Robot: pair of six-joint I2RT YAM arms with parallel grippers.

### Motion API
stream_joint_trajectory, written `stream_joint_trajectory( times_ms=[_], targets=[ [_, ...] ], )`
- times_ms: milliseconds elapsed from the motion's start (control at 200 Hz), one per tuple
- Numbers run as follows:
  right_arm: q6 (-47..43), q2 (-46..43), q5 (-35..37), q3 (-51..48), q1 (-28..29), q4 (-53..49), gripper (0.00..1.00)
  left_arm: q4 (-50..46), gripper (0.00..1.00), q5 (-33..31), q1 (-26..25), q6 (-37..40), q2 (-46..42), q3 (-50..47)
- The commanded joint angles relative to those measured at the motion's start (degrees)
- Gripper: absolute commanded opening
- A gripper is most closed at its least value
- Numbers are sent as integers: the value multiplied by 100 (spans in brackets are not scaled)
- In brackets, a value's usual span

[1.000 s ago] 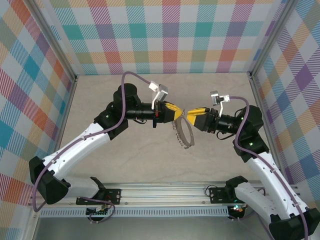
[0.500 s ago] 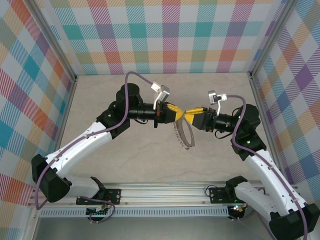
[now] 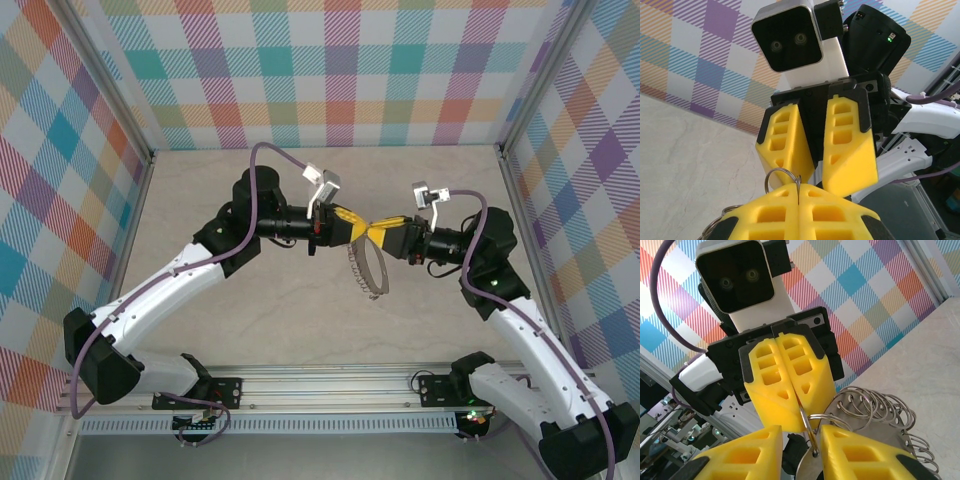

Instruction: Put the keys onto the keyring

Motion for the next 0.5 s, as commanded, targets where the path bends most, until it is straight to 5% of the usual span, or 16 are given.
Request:
stream_joint_trajectory(
  times_ms=[0,495],
  targets=[
    [-103,46,-135,94,64,220,23,119,0,157,28,-24,28,272],
    [-519,-123,188,168,83,-319,15,2,0,221,3,33,23,255]
  ],
)
